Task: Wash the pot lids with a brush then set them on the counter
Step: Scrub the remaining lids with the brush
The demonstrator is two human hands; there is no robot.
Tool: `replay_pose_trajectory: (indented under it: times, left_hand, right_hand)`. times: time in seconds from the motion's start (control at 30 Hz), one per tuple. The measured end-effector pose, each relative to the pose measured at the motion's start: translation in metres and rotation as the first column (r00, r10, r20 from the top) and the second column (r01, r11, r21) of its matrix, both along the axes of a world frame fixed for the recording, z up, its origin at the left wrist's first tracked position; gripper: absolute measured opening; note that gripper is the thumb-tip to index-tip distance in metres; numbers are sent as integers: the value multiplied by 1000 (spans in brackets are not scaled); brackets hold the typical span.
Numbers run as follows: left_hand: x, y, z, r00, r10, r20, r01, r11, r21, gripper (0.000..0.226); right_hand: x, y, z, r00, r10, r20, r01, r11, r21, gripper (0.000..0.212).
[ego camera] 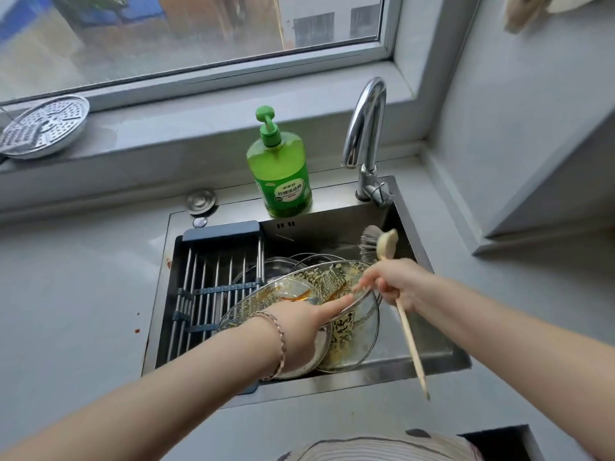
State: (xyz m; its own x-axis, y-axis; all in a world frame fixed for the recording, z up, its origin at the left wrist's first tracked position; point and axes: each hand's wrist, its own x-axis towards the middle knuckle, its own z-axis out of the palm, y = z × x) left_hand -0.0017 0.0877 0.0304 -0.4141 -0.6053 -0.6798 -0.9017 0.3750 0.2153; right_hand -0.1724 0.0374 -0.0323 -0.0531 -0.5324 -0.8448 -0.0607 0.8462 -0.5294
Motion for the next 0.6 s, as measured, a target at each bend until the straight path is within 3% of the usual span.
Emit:
replay_pose_trajectory:
  times: [0.13, 0.27, 0.33, 0.4, 0.43, 0.47, 0.5, 0.53, 0.57, 0.6]
  left_hand:
    - [3, 9, -14, 987, -133, 90, 137, 990, -37, 97]
    - [17, 23, -38, 984, -158, 80, 169, 971, -168, 95]
    - [31, 25, -52, 998, -65, 14, 67, 965, -252, 95]
    - [48, 23, -67, 971, 186, -147, -221, 935, -276, 95]
    - [54, 22, -69, 874, 384, -296, -454, 863, -221, 100]
    - [58, 22, -69, 667, 583, -465, -689, 720, -86, 110]
    - [61, 20, -66, 350, 739, -576, -844, 515, 147, 124]
    - [64, 18, -64, 4, 817, -576, -844, 312, 437, 136]
    - [68, 17, -64, -267, 832, -487, -718, 166, 676, 139]
    - [71, 16, -64, -415, 830, -372, -558, 91, 825, 133]
  right_hand:
    - [-5, 12, -19, 989, -74, 128, 63, 994, 87, 19]
    - [-8, 15, -20, 977, -130, 170, 137, 990, -31, 28]
    - [-11, 15, -20, 974, -176, 145, 193, 975, -112, 35]
    - [-13, 16, -17, 958, -239, 158, 267, 946, -186, 29]
    - [-15, 16, -13, 952, -254, 171, 289, 932, -219, 20]
    - [-17, 16, -10, 948, -265, 177, 304, 920, -249, 18]
    - [-20, 15, -9, 943, -278, 182, 320, 907, -274, 24]
    - [-23, 15, -8, 940, -284, 190, 330, 897, -293, 27]
    - [-25, 15, -7, 940, -279, 198, 330, 894, -305, 27]
    - [-28, 16, -6, 942, -266, 207, 320, 896, -307, 23]
